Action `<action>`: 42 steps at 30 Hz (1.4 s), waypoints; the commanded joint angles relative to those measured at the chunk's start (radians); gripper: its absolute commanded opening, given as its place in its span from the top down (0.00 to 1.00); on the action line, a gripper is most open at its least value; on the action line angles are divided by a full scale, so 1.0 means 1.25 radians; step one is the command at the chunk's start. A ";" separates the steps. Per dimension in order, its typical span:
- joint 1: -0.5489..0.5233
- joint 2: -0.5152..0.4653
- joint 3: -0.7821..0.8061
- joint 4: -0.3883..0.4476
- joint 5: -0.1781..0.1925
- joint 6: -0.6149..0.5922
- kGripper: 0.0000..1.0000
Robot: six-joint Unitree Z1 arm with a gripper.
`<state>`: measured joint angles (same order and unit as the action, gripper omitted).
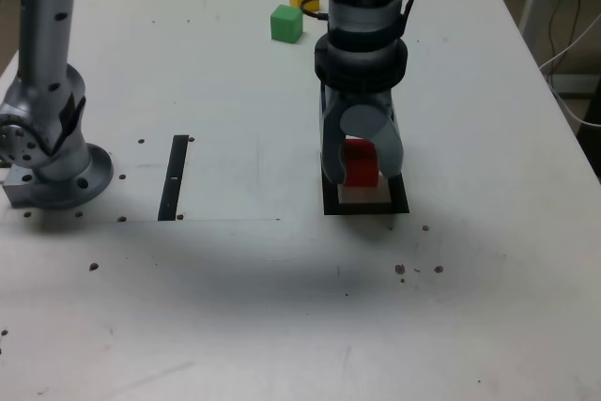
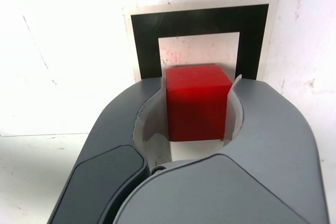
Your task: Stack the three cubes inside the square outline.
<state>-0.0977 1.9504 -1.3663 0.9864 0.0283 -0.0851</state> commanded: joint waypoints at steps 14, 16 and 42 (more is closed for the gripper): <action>0.016 0.012 0.037 -0.050 -0.014 0.022 0.04; 0.019 0.012 0.042 -0.051 -0.016 0.022 0.01; 0.098 -0.077 0.051 0.039 0.029 0.073 0.01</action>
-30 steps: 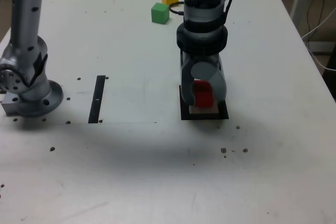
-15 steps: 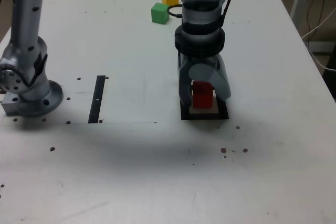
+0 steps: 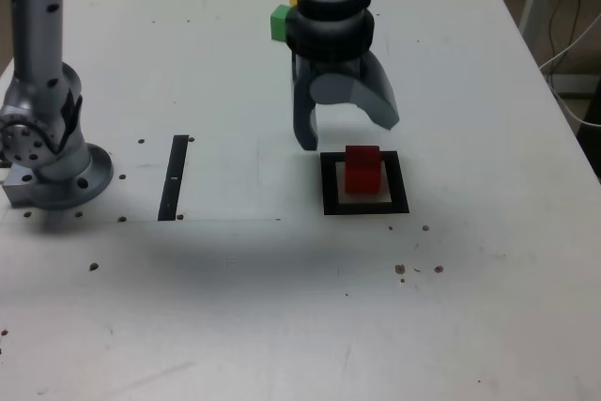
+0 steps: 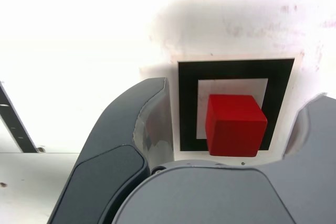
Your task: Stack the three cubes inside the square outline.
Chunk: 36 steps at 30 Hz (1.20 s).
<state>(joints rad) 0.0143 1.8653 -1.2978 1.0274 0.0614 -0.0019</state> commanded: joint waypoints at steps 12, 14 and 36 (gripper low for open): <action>0.138 -0.042 -0.059 0.110 0.011 0.118 0.01; 0.161 -0.041 -0.071 0.118 0.012 0.135 0.01; 0.453 0.105 -0.305 0.213 0.014 0.314 0.01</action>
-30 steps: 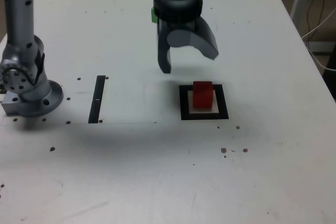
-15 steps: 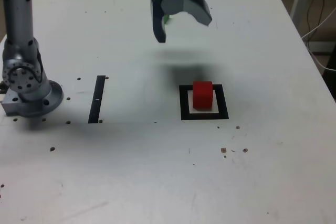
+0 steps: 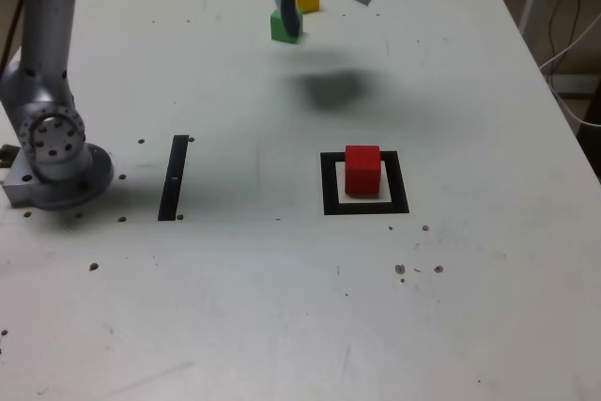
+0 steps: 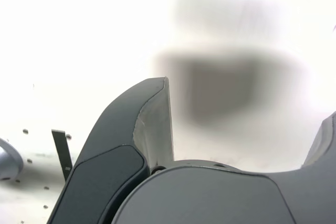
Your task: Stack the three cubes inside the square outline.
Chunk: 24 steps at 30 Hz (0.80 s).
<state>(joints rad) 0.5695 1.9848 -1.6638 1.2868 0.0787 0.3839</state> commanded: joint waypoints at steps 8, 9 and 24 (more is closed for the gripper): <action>0.095 0.083 -0.136 0.057 0.001 0.056 0.01; 0.104 0.094 -0.155 0.066 0.001 0.062 0.01; 0.226 0.219 -0.375 0.140 0.000 0.110 0.01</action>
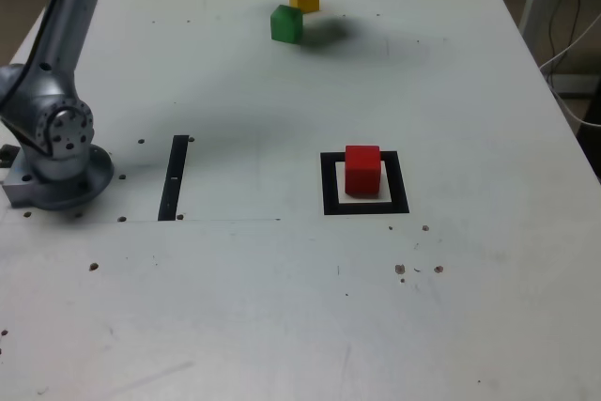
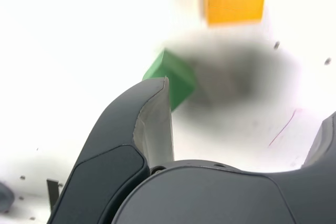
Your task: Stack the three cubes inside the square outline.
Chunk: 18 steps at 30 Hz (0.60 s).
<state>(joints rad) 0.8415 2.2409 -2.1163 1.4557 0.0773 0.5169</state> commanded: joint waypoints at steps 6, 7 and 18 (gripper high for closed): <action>0.037 0.069 -0.083 0.023 0.003 0.011 0.01; 0.041 0.078 -0.095 0.026 0.003 0.011 0.01; 0.085 0.159 -0.190 0.050 0.001 0.018 0.01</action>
<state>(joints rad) 0.9441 2.4303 -2.3470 1.5147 0.0793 0.5370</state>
